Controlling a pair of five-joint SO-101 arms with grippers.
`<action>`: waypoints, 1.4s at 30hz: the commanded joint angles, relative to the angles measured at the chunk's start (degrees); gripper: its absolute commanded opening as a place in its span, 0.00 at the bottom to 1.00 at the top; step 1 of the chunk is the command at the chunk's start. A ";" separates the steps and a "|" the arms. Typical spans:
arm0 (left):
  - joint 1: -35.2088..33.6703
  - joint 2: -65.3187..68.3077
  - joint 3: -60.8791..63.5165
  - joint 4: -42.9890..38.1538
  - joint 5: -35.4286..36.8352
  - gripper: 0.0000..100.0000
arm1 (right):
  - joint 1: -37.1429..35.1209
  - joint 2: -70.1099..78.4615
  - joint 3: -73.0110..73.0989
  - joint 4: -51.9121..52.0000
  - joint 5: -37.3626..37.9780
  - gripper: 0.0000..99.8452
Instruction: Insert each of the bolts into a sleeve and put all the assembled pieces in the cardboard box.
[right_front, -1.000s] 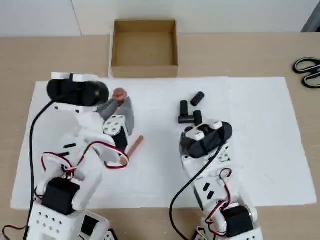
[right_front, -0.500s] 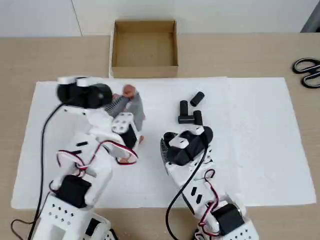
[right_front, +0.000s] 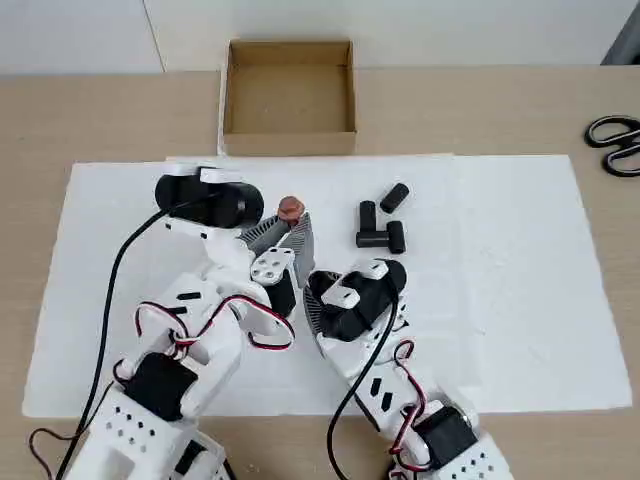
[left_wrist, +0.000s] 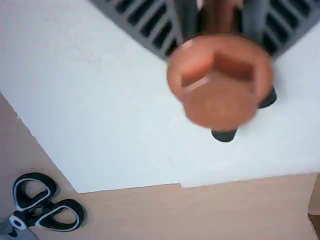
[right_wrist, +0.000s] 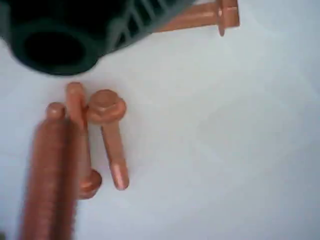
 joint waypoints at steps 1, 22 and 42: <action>0.62 -0.70 0.48 -0.09 2.29 0.01 | -0.22 -0.66 -0.53 -1.45 -0.44 0.00; 0.88 -0.62 3.38 -1.23 4.57 0.01 | -0.22 -0.66 -0.53 -1.45 -0.44 0.00; 2.99 -0.79 5.14 0.79 4.31 0.01 | -0.04 -0.66 -0.53 -1.45 -0.44 0.00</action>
